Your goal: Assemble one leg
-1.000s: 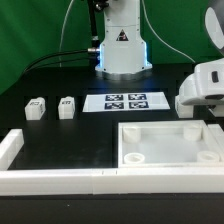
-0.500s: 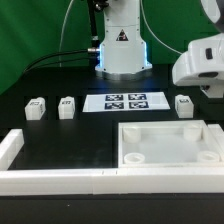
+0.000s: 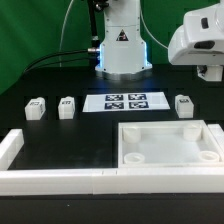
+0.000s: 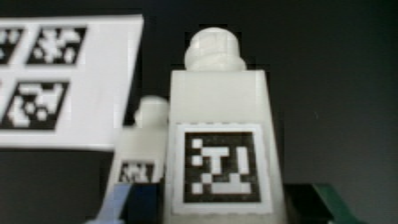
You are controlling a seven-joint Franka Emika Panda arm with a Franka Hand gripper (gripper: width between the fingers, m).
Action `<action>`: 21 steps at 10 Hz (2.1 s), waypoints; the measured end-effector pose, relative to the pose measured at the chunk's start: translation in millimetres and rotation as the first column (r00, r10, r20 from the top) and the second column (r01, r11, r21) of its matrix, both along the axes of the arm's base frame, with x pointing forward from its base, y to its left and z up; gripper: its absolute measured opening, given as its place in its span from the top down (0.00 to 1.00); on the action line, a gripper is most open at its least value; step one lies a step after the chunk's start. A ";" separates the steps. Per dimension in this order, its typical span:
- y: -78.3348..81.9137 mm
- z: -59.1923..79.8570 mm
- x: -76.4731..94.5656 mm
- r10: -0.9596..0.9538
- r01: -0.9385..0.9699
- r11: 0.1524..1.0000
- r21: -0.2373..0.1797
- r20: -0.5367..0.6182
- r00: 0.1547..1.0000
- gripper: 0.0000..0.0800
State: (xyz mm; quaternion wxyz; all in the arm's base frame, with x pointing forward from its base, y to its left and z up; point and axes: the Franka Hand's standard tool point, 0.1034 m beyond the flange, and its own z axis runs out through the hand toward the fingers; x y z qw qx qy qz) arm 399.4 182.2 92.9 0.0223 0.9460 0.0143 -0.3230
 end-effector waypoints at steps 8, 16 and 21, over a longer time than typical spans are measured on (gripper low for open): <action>-14.1 17.3 56.8 0.057 -0.147 0.986 0.082 0.657 0.752 0.63; -26.2 15.5 89.6 0.092 -0.245 0.965 0.093 0.755 0.650 0.63; -62.7 19.2 144.6 0.163 -0.324 0.944 0.062 0.765 0.623 0.63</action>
Offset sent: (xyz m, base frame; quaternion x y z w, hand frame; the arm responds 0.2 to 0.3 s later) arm 0.0251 -0.0186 0.0040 -0.0153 0.2621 -0.0444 0.9639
